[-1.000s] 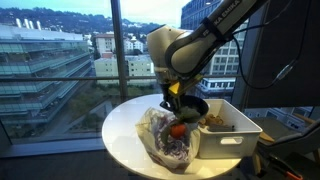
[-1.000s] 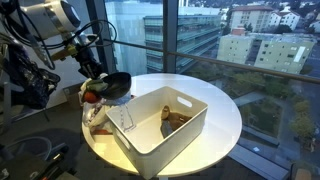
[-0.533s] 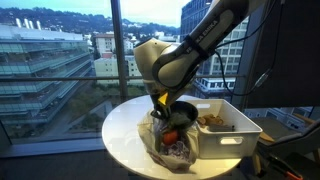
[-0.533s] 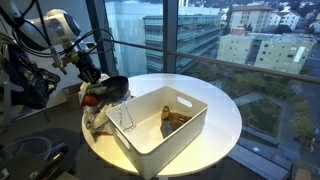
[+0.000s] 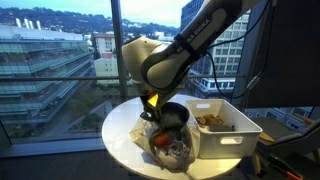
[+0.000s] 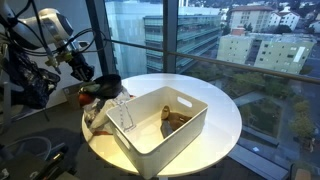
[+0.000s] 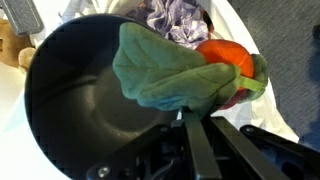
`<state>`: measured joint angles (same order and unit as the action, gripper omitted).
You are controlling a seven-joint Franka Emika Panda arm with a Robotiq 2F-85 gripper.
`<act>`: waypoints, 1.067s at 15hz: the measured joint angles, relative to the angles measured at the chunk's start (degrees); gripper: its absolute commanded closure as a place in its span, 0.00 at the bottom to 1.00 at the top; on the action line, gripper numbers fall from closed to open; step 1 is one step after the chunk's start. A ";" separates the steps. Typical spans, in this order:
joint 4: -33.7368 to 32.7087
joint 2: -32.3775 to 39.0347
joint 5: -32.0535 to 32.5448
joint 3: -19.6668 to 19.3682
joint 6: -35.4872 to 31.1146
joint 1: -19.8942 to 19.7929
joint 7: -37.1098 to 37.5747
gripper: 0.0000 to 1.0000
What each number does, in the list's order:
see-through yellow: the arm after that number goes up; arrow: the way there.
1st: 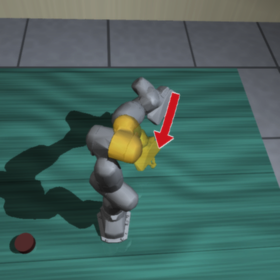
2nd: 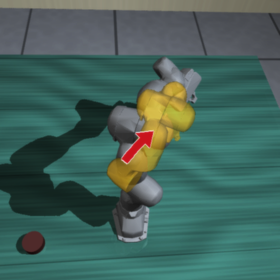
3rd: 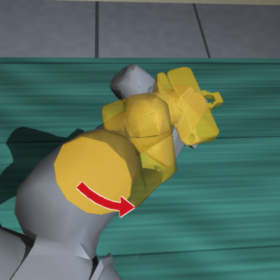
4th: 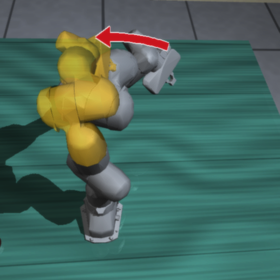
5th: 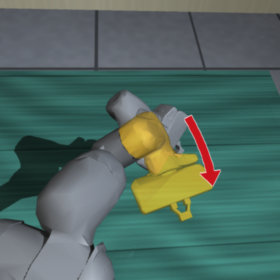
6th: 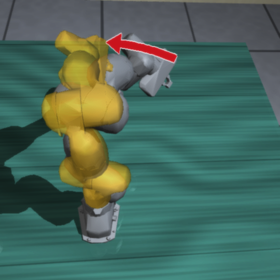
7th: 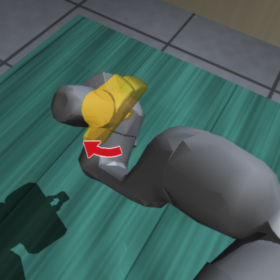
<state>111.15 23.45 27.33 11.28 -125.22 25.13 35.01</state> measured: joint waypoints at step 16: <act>-0.77 6.42 -8.72 -7.93 -14.20 -2.58 -4.89 0.95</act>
<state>110.39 29.88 18.62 3.35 -139.42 22.55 30.12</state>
